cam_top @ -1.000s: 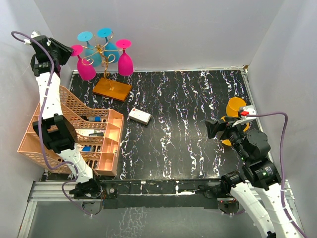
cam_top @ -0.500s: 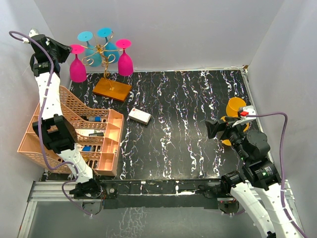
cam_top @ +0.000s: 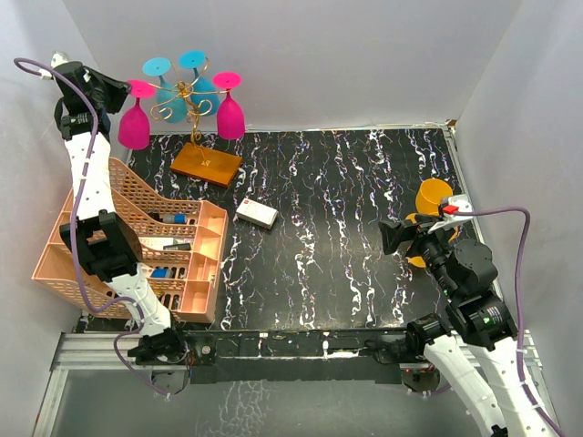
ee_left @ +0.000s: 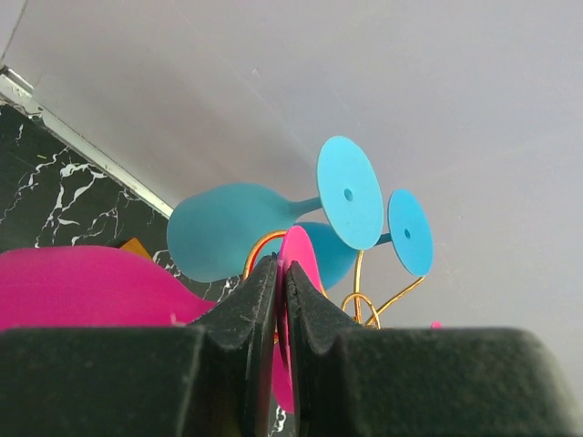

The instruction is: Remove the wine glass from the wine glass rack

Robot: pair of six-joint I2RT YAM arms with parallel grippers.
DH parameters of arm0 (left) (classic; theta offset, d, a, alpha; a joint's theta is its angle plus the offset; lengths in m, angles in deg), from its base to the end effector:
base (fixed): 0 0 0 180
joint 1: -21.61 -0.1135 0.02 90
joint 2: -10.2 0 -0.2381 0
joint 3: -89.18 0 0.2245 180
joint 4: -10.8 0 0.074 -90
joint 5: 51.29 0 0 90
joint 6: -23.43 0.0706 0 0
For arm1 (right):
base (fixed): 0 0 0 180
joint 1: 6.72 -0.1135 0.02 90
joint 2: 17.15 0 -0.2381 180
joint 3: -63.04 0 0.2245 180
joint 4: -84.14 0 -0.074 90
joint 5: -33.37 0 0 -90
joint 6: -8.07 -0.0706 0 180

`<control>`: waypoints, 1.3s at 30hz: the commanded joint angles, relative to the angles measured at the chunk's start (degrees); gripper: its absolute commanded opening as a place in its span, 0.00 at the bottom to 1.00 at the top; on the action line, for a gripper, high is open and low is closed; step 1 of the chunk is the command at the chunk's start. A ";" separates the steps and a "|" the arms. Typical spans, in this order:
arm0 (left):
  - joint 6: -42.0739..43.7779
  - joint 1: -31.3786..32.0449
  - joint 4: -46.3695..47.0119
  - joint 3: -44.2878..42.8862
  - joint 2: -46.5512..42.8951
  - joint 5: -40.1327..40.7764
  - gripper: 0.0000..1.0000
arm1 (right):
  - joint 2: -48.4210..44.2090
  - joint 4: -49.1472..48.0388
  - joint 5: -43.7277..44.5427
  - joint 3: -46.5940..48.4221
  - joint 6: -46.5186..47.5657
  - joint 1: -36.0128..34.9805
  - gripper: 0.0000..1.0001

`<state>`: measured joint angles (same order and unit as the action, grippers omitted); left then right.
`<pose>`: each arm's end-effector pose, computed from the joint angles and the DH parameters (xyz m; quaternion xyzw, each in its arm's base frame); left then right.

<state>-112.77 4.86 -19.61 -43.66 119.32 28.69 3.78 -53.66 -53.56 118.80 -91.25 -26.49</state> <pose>0.4307 0.1168 0.4121 -0.3391 0.6651 -0.2314 0.6238 0.1191 0.0388 0.3082 -0.0508 0.7493 0.1463 0.6439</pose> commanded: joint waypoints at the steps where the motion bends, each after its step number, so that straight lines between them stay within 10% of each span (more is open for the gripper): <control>1: -1.75 0.05 1.59 -2.42 -2.59 0.83 0.00 | -0.65 -4.05 1.00 -0.43 0.46 -0.25 0.99; 39: -15.43 0.06 10.36 -4.37 1.03 -12.04 0.00 | 0.06 -4.36 1.56 -0.61 0.80 -0.31 0.99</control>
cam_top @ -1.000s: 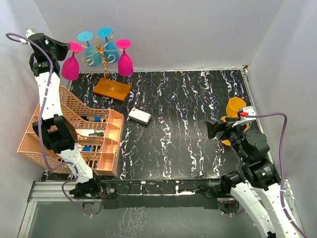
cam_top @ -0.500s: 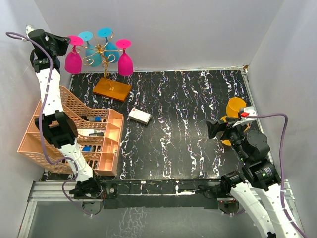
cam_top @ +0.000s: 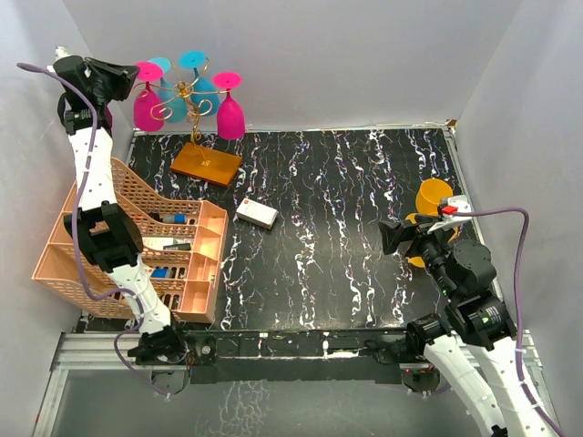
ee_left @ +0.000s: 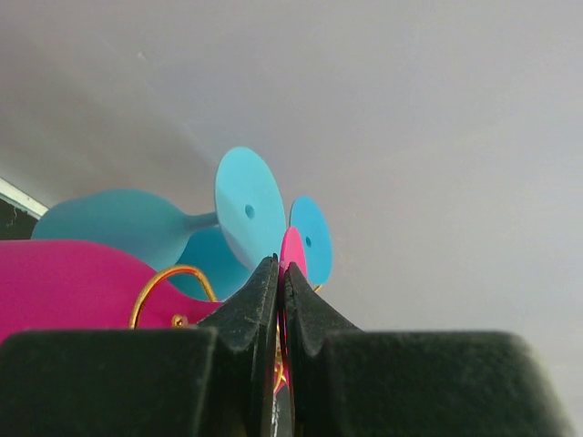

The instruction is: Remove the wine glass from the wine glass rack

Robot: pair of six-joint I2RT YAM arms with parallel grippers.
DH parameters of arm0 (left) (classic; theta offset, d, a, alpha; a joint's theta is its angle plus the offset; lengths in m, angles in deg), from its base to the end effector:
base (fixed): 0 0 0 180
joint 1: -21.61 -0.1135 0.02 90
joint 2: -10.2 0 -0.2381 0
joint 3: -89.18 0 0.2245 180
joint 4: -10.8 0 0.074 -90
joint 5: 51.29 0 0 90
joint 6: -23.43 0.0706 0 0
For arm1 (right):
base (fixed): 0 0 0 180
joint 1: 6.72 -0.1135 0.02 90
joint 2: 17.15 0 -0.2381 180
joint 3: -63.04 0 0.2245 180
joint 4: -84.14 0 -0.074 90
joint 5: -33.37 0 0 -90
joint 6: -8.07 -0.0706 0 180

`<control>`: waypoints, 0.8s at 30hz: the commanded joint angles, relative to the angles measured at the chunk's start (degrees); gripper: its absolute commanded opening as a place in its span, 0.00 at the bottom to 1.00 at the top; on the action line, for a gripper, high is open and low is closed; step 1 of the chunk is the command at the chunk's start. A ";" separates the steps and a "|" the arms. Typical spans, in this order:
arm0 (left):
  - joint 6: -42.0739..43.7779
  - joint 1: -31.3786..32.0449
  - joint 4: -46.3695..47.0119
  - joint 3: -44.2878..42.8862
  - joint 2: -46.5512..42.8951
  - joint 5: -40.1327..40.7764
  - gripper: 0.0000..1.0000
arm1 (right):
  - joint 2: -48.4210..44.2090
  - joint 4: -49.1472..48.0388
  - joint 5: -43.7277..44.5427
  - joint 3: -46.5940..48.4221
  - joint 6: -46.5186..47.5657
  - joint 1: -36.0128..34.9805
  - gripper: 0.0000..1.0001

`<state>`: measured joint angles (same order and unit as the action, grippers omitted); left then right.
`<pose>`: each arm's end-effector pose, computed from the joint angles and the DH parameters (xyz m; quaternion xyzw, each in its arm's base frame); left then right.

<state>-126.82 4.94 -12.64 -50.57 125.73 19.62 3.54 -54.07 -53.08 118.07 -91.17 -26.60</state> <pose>0.4550 0.1121 0.4224 -0.3383 0.6157 -0.3687 0.6087 0.1199 0.0387 0.3055 -0.0493 0.7499 0.1432 0.6440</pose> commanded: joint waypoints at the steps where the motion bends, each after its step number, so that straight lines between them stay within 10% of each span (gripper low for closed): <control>1: -1.36 -0.03 3.22 2.75 -5.67 -2.97 0.00 | 0.25 -3.88 1.04 0.11 0.71 -0.24 0.99; 24: 6.38 -0.05 -6.30 12.99 -21.90 4.68 0.00 | -0.85 -3.99 0.59 0.13 0.71 -0.53 0.99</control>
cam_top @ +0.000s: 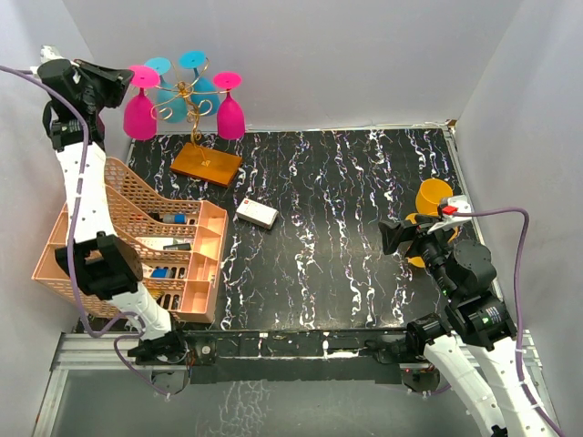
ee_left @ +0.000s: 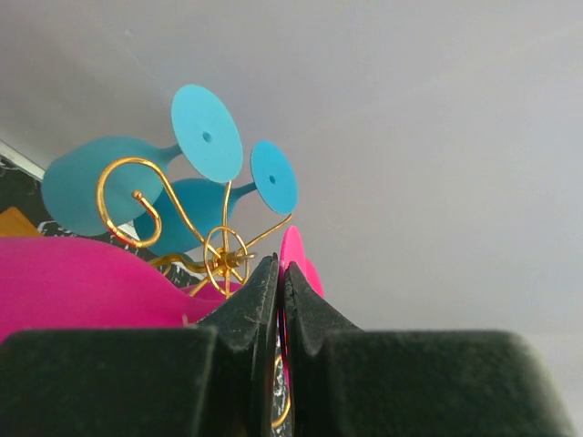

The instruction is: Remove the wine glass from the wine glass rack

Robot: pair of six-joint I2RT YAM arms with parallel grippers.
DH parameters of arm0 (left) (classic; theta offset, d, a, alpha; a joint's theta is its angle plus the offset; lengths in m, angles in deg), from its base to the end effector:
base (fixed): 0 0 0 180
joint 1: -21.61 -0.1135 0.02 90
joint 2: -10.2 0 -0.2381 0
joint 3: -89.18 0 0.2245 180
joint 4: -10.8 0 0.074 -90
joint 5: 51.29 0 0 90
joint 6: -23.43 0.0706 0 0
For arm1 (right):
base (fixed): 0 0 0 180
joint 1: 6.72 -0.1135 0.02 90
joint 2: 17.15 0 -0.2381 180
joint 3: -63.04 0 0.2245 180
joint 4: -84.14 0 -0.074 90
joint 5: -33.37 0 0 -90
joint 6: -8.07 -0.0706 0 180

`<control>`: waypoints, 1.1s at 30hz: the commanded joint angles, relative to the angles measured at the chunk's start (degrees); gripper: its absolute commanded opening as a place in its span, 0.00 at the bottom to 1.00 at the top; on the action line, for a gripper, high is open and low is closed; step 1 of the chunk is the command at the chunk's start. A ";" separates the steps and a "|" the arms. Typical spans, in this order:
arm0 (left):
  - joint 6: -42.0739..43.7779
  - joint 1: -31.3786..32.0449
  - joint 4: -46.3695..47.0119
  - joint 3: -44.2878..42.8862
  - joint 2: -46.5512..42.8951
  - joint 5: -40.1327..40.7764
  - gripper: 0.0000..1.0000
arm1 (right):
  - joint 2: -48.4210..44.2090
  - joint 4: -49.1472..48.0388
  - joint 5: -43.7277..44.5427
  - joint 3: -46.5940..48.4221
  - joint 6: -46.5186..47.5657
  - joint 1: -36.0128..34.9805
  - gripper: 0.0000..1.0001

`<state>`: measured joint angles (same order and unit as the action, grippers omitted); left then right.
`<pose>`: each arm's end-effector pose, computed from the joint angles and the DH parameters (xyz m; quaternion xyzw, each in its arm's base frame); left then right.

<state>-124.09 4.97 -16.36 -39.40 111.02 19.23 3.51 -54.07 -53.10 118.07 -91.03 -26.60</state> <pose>0.3937 0.0931 0.4534 -0.3220 0.6256 -0.3562 0.6149 0.1198 0.0387 0.3056 -0.0503 0.7496 0.1426 0.6444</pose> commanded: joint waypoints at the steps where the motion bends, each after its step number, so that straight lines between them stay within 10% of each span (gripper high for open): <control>1: 4.37 -0.06 -3.03 3.20 -8.87 7.41 0.00 | -0.95 -4.00 0.62 0.11 0.61 -0.65 0.99; 8: 10.00 -0.10 -7.43 5.24 -16.73 19.35 0.00 | -0.75 -3.99 0.56 0.11 0.57 -1.33 0.99; 13: 10.22 -0.06 -6.72 1.41 -18.09 12.84 0.00 | -0.28 -3.76 0.68 0.37 0.41 -1.52 0.99; 23: -7.96 7.58 34.81 6.96 -17.61 -20.68 0.00 | 4.96 -1.40 -0.91 3.77 -0.40 -1.48 0.99; 33: -19.46 22.79 61.82 24.73 -21.35 -24.87 0.00 | 15.71 -3.53 -10.77 9.04 -9.74 -1.49 0.98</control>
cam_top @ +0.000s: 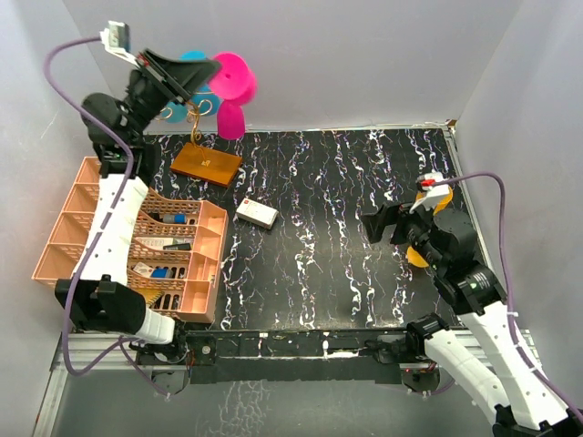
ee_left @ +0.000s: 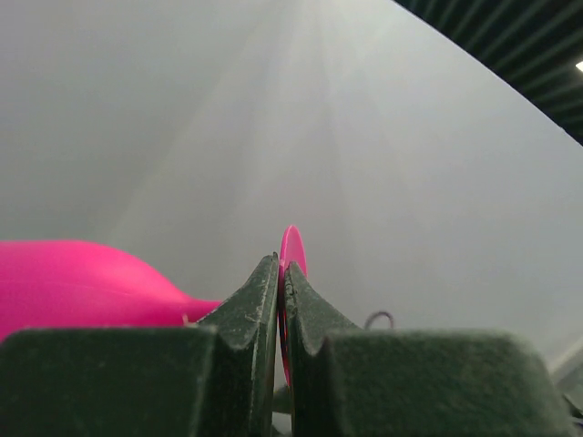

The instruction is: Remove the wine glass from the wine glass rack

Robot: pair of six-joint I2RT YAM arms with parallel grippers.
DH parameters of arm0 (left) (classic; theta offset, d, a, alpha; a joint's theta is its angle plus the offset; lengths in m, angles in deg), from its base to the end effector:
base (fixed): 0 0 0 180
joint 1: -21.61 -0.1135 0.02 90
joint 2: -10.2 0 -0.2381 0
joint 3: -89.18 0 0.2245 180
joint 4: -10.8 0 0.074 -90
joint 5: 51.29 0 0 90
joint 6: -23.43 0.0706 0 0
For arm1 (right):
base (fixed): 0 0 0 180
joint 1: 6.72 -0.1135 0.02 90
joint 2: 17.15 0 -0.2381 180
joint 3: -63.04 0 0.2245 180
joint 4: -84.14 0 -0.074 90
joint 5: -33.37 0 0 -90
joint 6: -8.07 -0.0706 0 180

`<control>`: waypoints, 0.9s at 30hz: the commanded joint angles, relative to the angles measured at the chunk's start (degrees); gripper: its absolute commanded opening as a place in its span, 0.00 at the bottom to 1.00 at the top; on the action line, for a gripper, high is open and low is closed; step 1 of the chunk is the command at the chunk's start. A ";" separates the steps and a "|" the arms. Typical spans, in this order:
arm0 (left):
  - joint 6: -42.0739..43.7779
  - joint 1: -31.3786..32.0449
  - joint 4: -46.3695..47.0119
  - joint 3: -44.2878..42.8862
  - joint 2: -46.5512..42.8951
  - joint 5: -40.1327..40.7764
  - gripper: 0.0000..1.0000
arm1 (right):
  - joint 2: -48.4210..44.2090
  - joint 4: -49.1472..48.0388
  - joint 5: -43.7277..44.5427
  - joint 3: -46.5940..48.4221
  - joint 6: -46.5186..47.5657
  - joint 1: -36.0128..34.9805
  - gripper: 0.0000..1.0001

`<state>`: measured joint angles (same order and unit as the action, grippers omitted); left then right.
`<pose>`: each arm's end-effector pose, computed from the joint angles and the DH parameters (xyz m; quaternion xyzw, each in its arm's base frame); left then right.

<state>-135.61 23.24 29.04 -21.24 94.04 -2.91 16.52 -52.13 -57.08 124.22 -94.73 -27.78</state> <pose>0.2837 -0.0550 0.5400 0.0736 0.4807 -0.6105 0.6251 0.1489 0.0579 0.3088 -0.0600 0.7975 0.1778 0.5733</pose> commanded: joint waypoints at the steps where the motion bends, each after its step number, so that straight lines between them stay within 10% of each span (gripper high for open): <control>1: -10.33 6.28 20.19 9.69 -4.55 -2.48 0.00 | 3.60 -7.14 -9.00 2.74 -7.80 -0.34 0.98; 12: -39.68 14.38 58.55 28.80 1.10 -1.40 0.00 | 12.06 -24.49 -24.00 3.38 -25.04 -0.30 0.99; 27: -41.58 17.94 62.09 37.31 -1.82 2.11 0.00 | 23.22 -66.61 -33.06 -1.49 -52.84 -0.35 0.95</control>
<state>-176.81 40.59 85.10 15.02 95.92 -2.91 38.05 -98.07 -86.35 123.67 -138.27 -27.78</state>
